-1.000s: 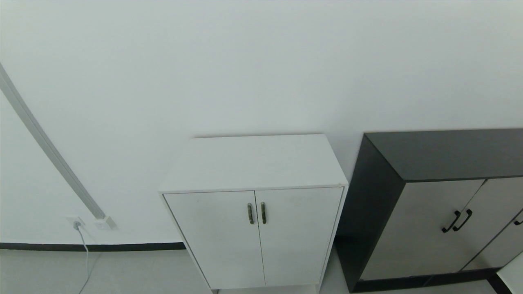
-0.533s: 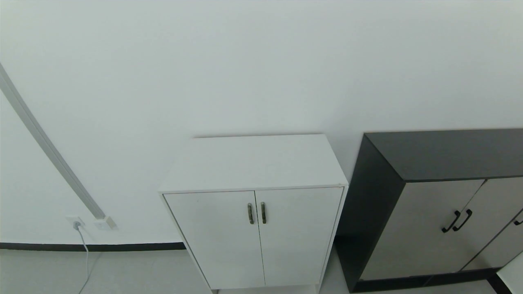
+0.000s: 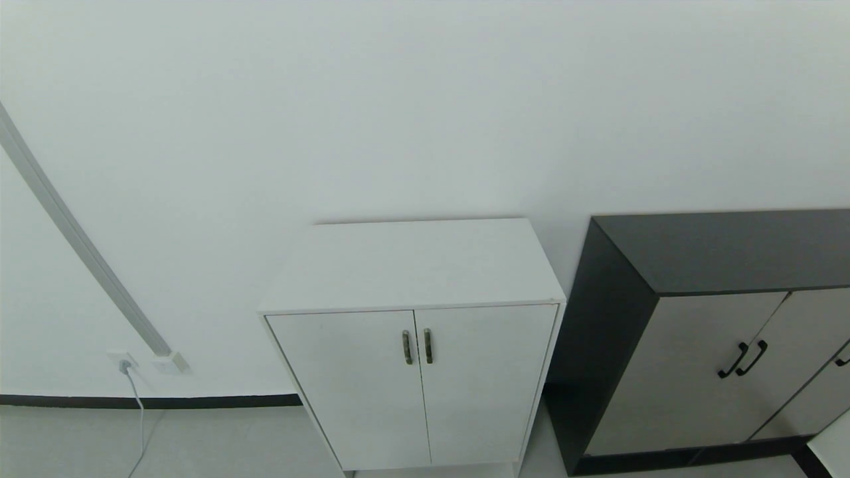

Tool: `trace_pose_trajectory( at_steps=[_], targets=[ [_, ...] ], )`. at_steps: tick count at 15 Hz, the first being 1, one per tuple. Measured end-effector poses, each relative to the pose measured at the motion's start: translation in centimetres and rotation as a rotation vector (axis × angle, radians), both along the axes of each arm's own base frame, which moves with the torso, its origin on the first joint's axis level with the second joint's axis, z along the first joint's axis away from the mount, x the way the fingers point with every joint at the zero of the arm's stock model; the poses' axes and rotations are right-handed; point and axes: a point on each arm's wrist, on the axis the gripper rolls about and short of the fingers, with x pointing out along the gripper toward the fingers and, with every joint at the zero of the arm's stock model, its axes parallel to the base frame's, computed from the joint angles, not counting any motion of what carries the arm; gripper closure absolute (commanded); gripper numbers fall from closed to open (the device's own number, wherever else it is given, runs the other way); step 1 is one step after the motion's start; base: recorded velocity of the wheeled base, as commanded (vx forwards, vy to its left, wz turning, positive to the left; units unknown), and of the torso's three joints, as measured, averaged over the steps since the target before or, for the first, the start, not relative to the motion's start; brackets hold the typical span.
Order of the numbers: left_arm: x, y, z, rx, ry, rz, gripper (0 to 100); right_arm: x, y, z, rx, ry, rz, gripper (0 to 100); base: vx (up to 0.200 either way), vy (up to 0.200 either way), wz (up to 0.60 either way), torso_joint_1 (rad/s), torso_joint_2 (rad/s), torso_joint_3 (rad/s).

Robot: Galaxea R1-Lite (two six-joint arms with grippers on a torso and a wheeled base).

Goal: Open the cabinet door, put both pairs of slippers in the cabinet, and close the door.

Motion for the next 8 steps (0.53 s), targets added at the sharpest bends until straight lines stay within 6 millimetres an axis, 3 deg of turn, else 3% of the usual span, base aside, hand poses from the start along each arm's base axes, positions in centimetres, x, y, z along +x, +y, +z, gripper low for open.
trace_pose_trajectory(
  at_steps=[8],
  targets=[
    [0.0, 0.0, 0.0, 0.001, 0.0, 0.0, 100, -0.37, -0.19, 0.02, 0.054, -0.06, -0.066, 100, 0.0, 0.0, 0.0, 0.0, 0.0, 0.0]
  ],
)
